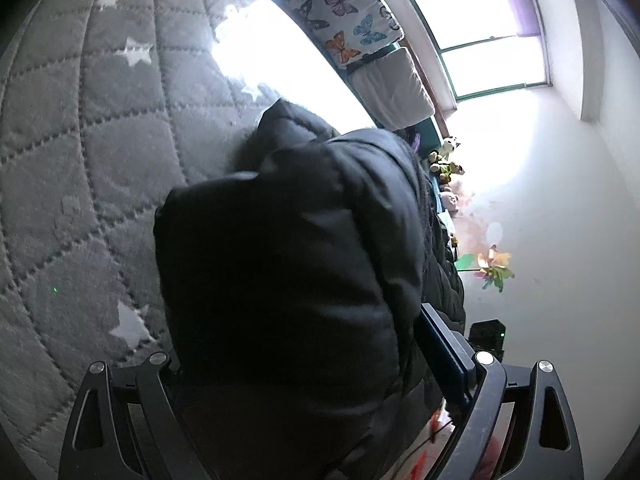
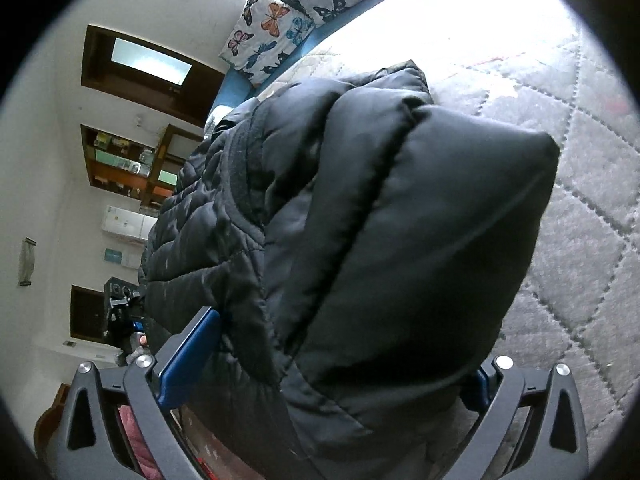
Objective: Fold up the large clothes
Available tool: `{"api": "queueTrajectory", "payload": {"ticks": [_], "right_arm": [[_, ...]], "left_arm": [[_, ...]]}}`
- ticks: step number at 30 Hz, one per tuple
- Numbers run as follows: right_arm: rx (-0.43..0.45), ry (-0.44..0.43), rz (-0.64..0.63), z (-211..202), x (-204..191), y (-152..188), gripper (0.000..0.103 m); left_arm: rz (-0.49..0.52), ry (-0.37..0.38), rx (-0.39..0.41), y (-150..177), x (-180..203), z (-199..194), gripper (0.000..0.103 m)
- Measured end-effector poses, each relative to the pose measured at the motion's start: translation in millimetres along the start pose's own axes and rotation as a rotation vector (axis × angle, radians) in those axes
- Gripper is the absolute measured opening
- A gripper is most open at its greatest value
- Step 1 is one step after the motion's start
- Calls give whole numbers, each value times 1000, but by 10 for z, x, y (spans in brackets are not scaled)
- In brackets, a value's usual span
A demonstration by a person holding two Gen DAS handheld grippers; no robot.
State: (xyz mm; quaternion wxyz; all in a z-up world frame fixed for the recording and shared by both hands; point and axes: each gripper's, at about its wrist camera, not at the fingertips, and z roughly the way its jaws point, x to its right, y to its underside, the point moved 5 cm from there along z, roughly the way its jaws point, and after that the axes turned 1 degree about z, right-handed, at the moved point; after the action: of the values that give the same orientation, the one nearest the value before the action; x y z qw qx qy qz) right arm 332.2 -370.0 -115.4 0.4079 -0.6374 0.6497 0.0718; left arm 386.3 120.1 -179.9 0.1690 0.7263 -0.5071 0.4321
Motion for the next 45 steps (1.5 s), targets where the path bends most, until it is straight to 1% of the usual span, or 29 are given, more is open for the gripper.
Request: {"api": "queueTrajectory", "payload": {"ticks": [4,9,11,15,19,24,27,29,30,33,36,41,45], "right_arm": [[-3,-1,-2,12,-11,-12,103],[-16,-8,7,35,-44,-22,103],[-25,-26,20,49,-62,-6,103],[-23,-11,-6,55,-80,6,103],[-28,-10,-12,48,-79,-1,103],[-9,-16,-26,27,-94,17,103],[-7,-27,-23,35,-120,47,103],[-18,-27,-39,38,-159,73,103],[-22,-27,-51,34,-175,84,103],[-23,-39,-51,33,-138,82,103],[-22,-57,-39,33,-90,63,103],[-8,-55,-45,33,-117,74,103],[1,-49,-56,-10,-152,135,103]], "left_arm": [[-13,17,-6,12,-32,66,98],[-3,25,-14,23,7,151,98],[4,23,-17,5,28,149,98],[12,21,-32,14,113,193,98],[-1,26,-63,-41,105,219,98],[4,24,-56,-59,176,269,99],[32,19,-55,-28,271,273,98],[72,6,-60,-19,359,272,98],[73,2,-63,-29,363,283,98],[43,6,-77,-76,307,344,98],[17,26,-89,-120,271,398,99],[-14,42,-88,-202,275,447,99],[8,26,-89,-178,312,451,98]]}}
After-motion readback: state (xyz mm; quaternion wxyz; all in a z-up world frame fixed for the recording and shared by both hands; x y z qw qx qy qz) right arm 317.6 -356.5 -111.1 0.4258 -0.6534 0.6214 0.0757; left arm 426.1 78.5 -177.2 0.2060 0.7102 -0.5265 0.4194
